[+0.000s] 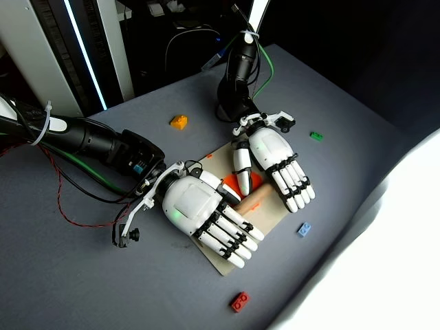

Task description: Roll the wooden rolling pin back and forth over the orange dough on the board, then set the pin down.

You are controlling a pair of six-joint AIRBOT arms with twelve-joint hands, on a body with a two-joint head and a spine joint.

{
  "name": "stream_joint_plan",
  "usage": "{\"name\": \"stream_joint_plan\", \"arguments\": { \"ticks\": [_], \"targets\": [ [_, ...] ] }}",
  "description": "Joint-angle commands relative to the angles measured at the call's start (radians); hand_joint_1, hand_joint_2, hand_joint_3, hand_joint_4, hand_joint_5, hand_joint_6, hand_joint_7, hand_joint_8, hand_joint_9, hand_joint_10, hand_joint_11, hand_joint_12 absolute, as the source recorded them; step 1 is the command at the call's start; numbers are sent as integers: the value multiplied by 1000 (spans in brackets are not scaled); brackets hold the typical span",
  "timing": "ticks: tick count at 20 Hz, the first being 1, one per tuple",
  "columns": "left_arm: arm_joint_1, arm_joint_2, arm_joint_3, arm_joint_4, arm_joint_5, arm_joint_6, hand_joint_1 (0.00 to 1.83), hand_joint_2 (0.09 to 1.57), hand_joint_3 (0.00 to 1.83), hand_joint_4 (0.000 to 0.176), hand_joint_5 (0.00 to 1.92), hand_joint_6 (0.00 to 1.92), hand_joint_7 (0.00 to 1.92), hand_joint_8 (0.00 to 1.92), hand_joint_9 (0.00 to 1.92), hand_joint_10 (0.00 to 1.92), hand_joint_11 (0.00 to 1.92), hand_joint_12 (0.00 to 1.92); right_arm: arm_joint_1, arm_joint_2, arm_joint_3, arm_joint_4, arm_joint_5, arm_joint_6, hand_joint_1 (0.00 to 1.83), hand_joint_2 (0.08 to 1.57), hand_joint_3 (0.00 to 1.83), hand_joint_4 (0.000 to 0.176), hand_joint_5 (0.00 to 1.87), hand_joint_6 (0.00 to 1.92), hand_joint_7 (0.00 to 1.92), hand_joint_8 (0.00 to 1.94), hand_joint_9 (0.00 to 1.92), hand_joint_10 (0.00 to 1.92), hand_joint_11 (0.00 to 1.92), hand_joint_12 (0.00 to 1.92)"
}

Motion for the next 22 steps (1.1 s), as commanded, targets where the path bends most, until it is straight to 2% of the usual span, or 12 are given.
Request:
{"name": "stream_joint_plan", "arguments": {
  "ticks": [1, 7, 12, 22],
  "targets": [
    [-7, -4, 8, 44, -90, 0, 0, 1365, 0, 0, 0, 0, 0, 0, 0, 0, 2, 7, 9, 4, 7, -53, 83, 9, 0, 1480, 0, 0, 79, 5, 73, 1, 13, 1, 0, 0],
    [-14, -11, 25, 43, -78, 0, 0, 1375, 0, 0, 0, 0, 0, 0, 0, 0, 1, 9, 12, 4, 17, -49, 72, 20, 0, 1497, 7, 0, 49, 4, 37, 0, 0, 0, 0, 0],
    [-21, -20, 44, 43, -65, 0, 0, 1367, 0, 0, 0, 0, 0, 0, 0, 0, 0, 0, 16, 3, 28, -45, 64, 27, 0, 1506, 10, 0, 111, 29, 106, 25, 49, 20, 0, 0],
    [-27, -32, 66, 44, -50, 0, 0, 1365, 0, 0, 0, 0, 5, 2, 3, 1, 12, 7, 25, 3, 55, -41, 48, 45, 0, 1491, 2, 0, 94, 19, 71, 4, 0, 0, 0, 0]
  ]
}}
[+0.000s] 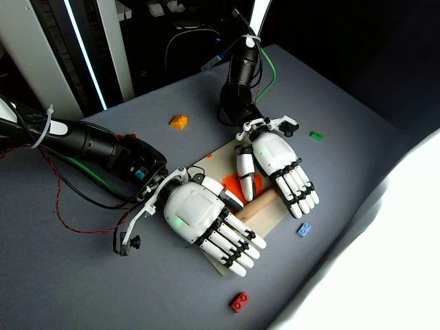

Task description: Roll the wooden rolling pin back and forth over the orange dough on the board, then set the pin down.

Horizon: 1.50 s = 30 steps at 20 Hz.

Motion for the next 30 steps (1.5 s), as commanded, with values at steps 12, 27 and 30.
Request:
{"name": "stream_joint_plan", "arguments": {
  "ticks": [12, 27, 30],
  "targets": [
    [-11, -10, 36, 39, -67, -4, 0, 1363, 0, 0, 0, 0, 0, 0, 0, 0, 0, 5, 7, 5, 14, -52, 73, 10, 0, 1486, 0, 0, 76, 8, 50, 3, 0, 0, 0, 0],
    [-18, -11, 50, 39, -51, -18, 0, 1364, 0, 0, 208, 9, 298, 9, 278, 16, 0, 535, -1, 6, 2, -52, 73, 0, 0, 1491, 0, 0, 265, 74, 329, 27, 210, 60, 0, 470],
    [-18, -11, 49, 39, -44, -18, 0, 1369, 2, 0, 235, 13, 323, 10, 298, 15, 0, 553, -2, 5, 0, -52, 73, 0, 0, 1495, 1, 0, 278, 88, 354, 17, 222, 66, 0, 519]
  ]
}}
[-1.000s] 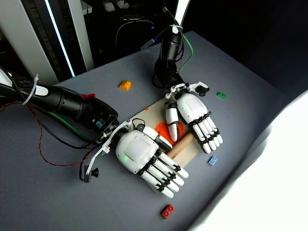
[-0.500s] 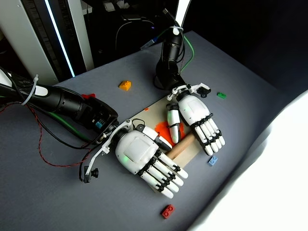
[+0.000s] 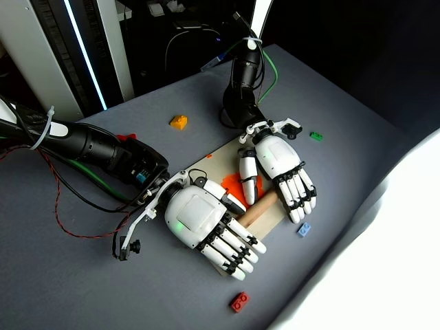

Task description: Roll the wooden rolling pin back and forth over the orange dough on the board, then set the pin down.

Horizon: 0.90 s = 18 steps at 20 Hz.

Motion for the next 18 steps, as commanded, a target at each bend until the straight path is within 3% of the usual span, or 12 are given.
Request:
{"name": "stream_joint_plan", "arguments": {
  "ticks": [1, 5, 12, 18],
  "targets": [
    [-5, 2, 5, 29, -72, -10, 0, 1369, 1, 0, 241, 11, 329, 7, 304, 13, 0, 571, -3, 3, -7, -50, 70, 1, 0, 1495, 1, 0, 283, 92, 351, 14, 217, 64, 0, 508],
    [2, 6, -4, 31, -73, -23, 0, 1367, 1, 0, 240, 1, 329, 1, 303, 4, 0, 566, -8, 3, -22, -50, 86, -4, 0, 1493, 0, 0, 273, 99, 369, 12, 232, 74, 0, 613],
    [15, 12, -17, 66, -93, -56, 0, 1361, 0, 0, 245, 6, 314, 4, 293, 4, 0, 543, -22, 3, -64, -50, 113, -24, 0, 1491, 0, 0, 251, 107, 333, 0, 191, 56, 0, 332],
    [42, 21, -39, 70, -108, -61, 0, 1364, 1, 0, 221, 0, 287, 0, 270, 1, 0, 520, -34, 3, -106, -50, 128, -26, 0, 1493, 0, 0, 231, 100, 334, 3, 186, 51, 0, 360]
  ]
}}
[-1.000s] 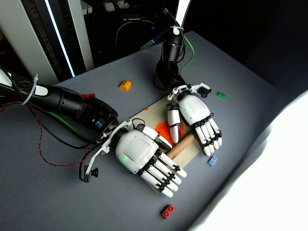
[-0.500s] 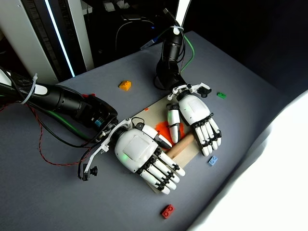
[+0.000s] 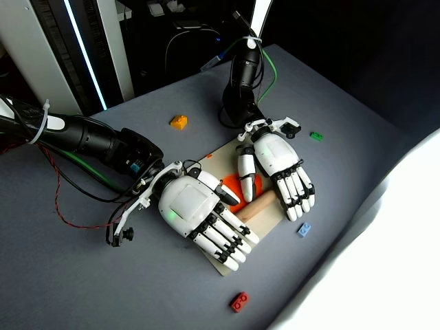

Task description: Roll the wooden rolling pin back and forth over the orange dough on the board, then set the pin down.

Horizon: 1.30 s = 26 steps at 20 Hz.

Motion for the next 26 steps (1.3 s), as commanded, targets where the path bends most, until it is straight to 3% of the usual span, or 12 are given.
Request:
{"name": "stream_joint_plan", "arguments": {
  "ticks": [1, 6, 10, 20, 22, 26],
  "targets": [
    [13, 2, -5, 26, -66, -8, 0, 1367, 2, 0, 217, 0, 291, 2, 275, 3, 0, 520, -8, -4, -7, -59, 30, 6, 0, 1492, 0, 0, 240, 104, 334, 4, 183, 49, 0, 351],
    [35, 9, -23, 26, -77, -9, 0, 1363, 0, 0, 219, 3, 296, 3, 284, 3, 0, 527, -15, -3, -24, -34, 11, 9, 0, 1483, 0, 0, 252, 116, 336, 2, 210, 60, 0, 421],
    [46, 12, -41, 26, -85, -12, 0, 1367, 0, 0, 231, 5, 303, 7, 288, 9, 0, 562, -24, -2, -36, -11, -5, 8, 0, 1485, 0, 0, 240, 123, 328, 2, 186, 48, 0, 361],
    [69, 23, -68, 27, -111, -32, 0, 1377, 5, 0, 232, 3, 299, 1, 283, 4, 0, 547, -42, 1, -83, -11, 1, 1, 0, 1486, 0, 0, 248, 136, 353, 6, 218, 58, 0, 505],
    [78, 30, -80, 30, -112, -32, 0, 1376, 3, 0, 239, 3, 302, 0, 289, 4, 0, 565, -44, 1, -92, -11, 5, 1, 0, 1487, 0, 0, 235, 133, 338, 0, 206, 52, 0, 418],
    [90, 37, -96, 34, -112, -29, 0, 1376, 1, 0, 226, 0, 301, 1, 286, 2, 0, 540, -49, 1, -110, -11, 10, -4, 0, 1485, 0, 0, 251, 143, 354, 5, 217, 56, 0, 446]
  ]
}}
